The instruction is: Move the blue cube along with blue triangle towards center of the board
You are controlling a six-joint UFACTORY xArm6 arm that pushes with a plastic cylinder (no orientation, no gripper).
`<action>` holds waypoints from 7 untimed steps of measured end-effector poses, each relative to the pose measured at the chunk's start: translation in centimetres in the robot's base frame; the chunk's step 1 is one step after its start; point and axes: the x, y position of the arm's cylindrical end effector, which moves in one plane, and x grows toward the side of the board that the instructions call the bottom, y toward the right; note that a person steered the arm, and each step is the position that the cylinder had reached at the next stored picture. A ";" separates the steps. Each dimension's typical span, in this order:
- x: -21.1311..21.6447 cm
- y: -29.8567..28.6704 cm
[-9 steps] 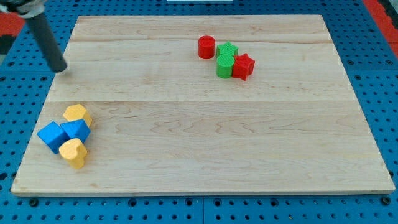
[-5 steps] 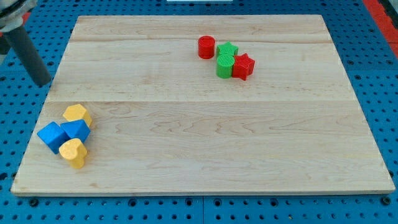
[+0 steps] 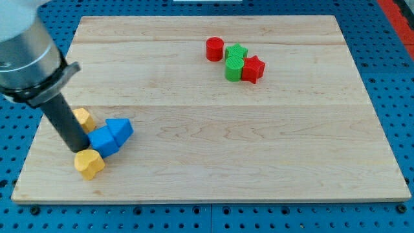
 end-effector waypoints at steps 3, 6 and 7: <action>0.8 9.4; -3.9 6.2; -5.7 12.4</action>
